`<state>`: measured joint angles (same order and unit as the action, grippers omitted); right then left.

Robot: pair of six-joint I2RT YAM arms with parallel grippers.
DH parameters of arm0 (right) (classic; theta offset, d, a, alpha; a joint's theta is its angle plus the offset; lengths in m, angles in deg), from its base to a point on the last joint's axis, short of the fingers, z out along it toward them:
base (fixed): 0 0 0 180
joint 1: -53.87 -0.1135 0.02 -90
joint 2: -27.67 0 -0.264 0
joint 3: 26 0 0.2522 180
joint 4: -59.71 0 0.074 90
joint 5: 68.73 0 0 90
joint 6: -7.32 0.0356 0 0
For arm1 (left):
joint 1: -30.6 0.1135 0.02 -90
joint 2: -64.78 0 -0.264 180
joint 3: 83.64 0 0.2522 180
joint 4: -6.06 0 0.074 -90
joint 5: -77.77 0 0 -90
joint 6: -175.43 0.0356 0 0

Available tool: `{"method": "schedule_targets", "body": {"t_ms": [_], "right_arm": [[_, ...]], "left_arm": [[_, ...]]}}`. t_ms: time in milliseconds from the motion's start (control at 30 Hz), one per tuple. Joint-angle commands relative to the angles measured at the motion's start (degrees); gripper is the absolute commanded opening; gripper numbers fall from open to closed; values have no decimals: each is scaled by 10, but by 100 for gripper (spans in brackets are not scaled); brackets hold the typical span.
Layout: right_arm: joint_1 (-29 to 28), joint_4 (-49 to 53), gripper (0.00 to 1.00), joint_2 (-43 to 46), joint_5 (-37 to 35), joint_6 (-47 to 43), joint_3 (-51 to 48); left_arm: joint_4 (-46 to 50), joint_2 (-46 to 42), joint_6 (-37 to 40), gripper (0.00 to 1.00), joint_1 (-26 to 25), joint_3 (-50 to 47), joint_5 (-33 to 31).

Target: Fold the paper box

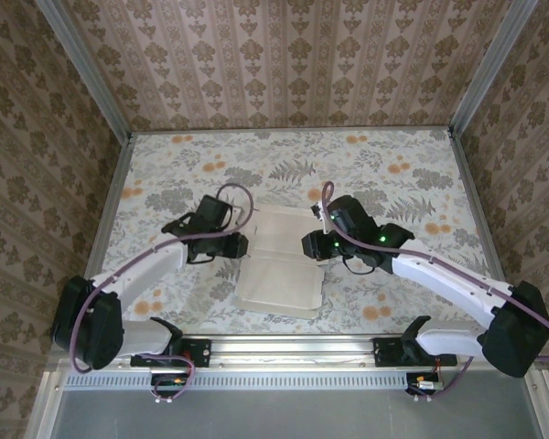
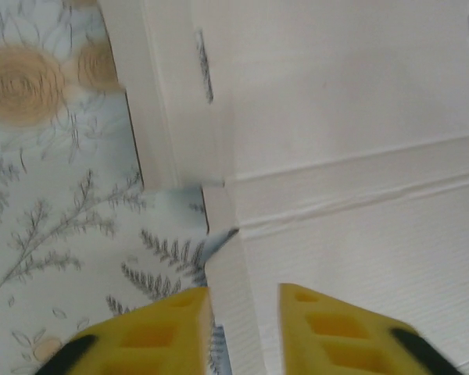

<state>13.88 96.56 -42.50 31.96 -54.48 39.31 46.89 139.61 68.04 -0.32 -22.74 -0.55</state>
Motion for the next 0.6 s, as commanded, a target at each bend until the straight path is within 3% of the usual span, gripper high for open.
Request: {"method": "schedule_targets", "body": {"t_ms": [0, 100, 233, 467, 567], "right_arm": [[5, 10, 27, -23, 25, -12, 13], [8, -5, 28, -39, 34, -15, 12], [15, -18, 28, -59, 43, -15, 8], [7, -76, 30, -109, 61, 20, -25], [7, -101, 24, -135, 34, 48, -41]], "left_arm": [[28, 49, 31, 38, 34, 58, 76], [64, 112, 70, 45, 66, 116, 91], [68, 170, 62, 40, 97, 177, 116], [96, 285, 46, 39, 101, 323, 117], [108, 336, 37, 39, 101, 376, 111]]}}
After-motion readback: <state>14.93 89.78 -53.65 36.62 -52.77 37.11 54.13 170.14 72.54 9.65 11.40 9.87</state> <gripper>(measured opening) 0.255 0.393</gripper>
